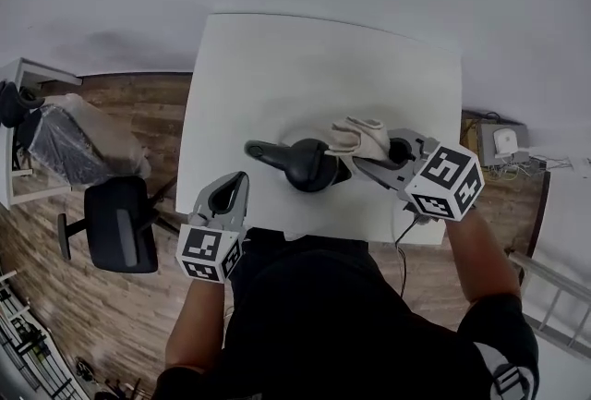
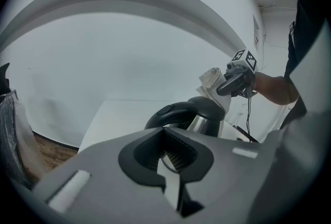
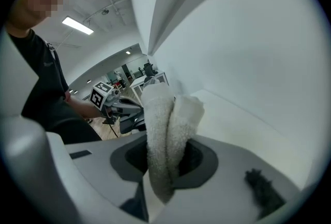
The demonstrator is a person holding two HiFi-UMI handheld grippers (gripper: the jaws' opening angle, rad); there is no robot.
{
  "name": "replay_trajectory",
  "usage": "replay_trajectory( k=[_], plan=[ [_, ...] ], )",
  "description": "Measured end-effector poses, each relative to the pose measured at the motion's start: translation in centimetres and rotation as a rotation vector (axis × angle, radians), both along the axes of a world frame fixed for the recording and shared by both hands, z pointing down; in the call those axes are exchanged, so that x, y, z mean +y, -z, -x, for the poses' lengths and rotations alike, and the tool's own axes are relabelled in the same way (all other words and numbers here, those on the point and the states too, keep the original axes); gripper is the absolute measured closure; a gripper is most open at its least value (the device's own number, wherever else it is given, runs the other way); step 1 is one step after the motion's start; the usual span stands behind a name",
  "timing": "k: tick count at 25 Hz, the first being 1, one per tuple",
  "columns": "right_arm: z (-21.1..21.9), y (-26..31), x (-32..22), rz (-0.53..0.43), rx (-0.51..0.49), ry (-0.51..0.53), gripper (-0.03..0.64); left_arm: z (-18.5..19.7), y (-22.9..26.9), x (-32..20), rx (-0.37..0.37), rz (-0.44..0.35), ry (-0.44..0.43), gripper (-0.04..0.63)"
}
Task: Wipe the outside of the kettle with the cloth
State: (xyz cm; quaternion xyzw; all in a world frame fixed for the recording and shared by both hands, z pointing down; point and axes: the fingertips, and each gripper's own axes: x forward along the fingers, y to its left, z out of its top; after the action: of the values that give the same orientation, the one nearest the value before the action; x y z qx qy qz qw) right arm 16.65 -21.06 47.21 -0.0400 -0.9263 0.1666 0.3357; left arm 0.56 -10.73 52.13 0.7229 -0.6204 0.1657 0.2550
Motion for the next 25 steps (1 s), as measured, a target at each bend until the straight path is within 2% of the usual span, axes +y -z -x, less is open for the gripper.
replay_trajectory(
  k=[4, 9, 13, 15, 18, 22, 25],
  plan=[
    [0.1, -1.0, -2.4, 0.121, -0.011, -0.010, 0.520, 0.5, -1.2, -0.4, -0.037, 0.015, -0.021, 0.588],
    [2.3, -7.0, -6.7, 0.158, 0.129, 0.071, 0.520, -0.4, -3.0, 0.5, -0.036, 0.054, -0.068, 0.588],
    [7.3, -15.7, -7.7, 0.111, 0.336, 0.331, 0.520, -0.4, -3.9, -0.1, 0.008, 0.048, -0.068, 0.588],
    [9.1, -18.4, -7.0, 0.096, 0.448, 0.475, 0.520, -0.2, -4.2, -0.4, 0.021, 0.047, -0.071, 0.588],
    [10.8, -20.6, -5.1, 0.090, 0.576, 0.638, 0.520, 0.3, -4.8, -0.4, 0.040, 0.050, -0.071, 0.588],
    [12.2, -20.6, -2.9, 0.057, 0.665, 0.840, 0.520, 0.7, -4.6, -0.8, 0.060, 0.032, -0.064, 0.588],
    [13.0, -19.6, -2.1, 0.029, 0.683, 0.911, 0.520, 0.7, -4.5, -0.8, 0.071, 0.020, -0.059, 0.588]
  ],
)
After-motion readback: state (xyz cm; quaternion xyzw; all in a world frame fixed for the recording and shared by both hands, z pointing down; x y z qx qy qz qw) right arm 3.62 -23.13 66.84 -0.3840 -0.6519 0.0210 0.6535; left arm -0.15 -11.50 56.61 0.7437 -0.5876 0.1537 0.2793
